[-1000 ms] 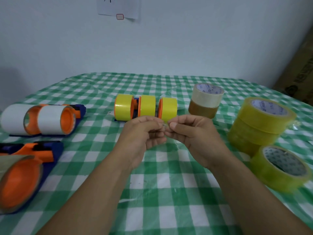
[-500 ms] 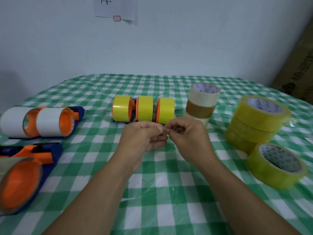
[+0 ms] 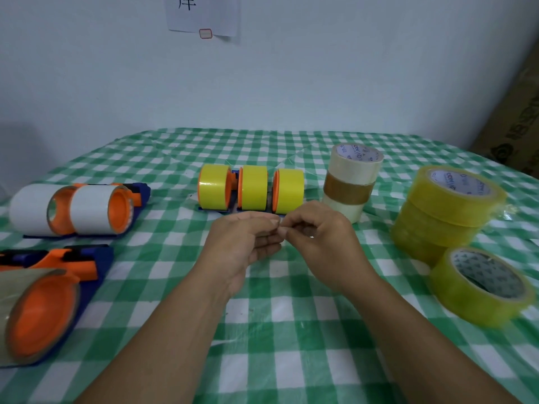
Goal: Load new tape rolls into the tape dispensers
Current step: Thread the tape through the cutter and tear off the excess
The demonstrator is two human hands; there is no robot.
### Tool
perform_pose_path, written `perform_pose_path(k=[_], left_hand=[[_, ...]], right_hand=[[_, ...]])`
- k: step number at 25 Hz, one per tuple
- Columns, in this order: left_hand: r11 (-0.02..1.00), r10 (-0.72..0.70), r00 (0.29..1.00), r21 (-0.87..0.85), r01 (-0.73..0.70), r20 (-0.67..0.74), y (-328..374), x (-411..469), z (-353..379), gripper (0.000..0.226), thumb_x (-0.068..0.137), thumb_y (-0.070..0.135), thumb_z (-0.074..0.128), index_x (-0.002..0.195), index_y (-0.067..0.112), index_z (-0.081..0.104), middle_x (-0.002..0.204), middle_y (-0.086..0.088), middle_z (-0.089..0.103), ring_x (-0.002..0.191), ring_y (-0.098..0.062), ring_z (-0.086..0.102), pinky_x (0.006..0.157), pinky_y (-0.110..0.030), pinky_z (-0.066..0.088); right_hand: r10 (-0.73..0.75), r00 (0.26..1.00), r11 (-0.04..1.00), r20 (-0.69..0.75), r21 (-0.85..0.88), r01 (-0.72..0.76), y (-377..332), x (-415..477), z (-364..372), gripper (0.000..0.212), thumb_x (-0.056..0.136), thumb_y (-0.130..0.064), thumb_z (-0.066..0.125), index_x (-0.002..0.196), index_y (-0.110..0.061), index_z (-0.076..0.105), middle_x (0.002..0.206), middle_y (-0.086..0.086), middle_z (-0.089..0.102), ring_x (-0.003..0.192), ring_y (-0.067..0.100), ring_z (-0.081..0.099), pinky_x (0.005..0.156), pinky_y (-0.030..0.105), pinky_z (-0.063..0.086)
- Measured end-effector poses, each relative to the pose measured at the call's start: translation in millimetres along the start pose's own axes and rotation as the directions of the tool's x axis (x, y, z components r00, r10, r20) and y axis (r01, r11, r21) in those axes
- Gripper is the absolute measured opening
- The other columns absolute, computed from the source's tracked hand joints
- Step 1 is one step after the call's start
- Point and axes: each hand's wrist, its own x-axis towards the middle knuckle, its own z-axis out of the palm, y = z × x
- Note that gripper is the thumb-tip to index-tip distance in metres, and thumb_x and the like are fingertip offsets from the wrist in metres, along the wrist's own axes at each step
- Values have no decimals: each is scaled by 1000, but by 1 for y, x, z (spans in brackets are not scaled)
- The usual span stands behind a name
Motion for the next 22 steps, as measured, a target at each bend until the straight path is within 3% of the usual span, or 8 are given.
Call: perform_pose_path(k=[3,5,7,10,13,16,18,22], left_hand=[[1000,20,1000,7,-20,2,-1,0,0,12,89,1,65,96,-2,74,91,-19,77,81,-24,73,72,-31,62],[999,43,999,22,-43,13,-1,-1,2,11,89,-1,63,92,-2,74,90,-19,77,80,-25,72,74,-32,62],[997,70,997,38,-71,27,-1,-2,4,12,88,-2,63,89,-2,74,87,-18,77,79,-25,72,74,-32,62],[994,103,994,43,-104,41,-2,-2,4,11,89,-2,64,88,0,74,86,-16,77,78,-24,73,74,-31,62],[991,114,993,69,-116,33,-4,-2,6,9,89,-1,66,88,1,75,85,-15,77,78,-24,73,73,-31,62],[977,161,987,141,-160,1,-8,-3,10,13,89,-1,68,81,6,76,81,-14,77,76,-23,72,72,-31,62],[966,194,981,180,-186,-28,-10,-3,14,17,88,-1,69,77,9,77,78,-12,77,75,-22,72,73,-33,63],[950,241,968,220,-220,-74,-12,-3,15,18,87,-1,71,77,12,76,74,-10,76,69,-20,73,70,-33,63]], right_hand=[[235,969,950,76,194,-245,-6,3,-5,10,88,-8,75,79,-12,72,83,3,69,75,12,62,73,26,54],[371,923,853,101,356,-382,-9,4,-6,11,85,-4,76,76,-8,72,76,9,71,71,14,64,75,32,56],[470,874,739,125,486,-467,-9,5,-7,11,81,1,78,76,-5,70,72,14,68,70,20,63,76,38,57],[539,822,635,184,553,-540,-10,6,-12,19,79,3,79,85,-6,64,75,12,64,69,22,63,63,33,57],[505,850,729,148,454,-512,-13,4,-13,18,82,0,78,74,-8,64,65,9,63,62,19,61,52,29,53],[452,892,865,26,235,-445,-11,4,-10,20,80,-7,79,70,-12,63,58,3,63,58,25,63,54,43,59],[445,895,881,-3,180,-438,-10,5,-8,20,78,-9,79,69,-15,63,54,-3,61,57,24,62,59,52,59],[413,911,900,-8,156,-407,-8,5,-4,19,81,-12,78,66,-17,67,53,-3,63,56,24,62,59,54,58]])
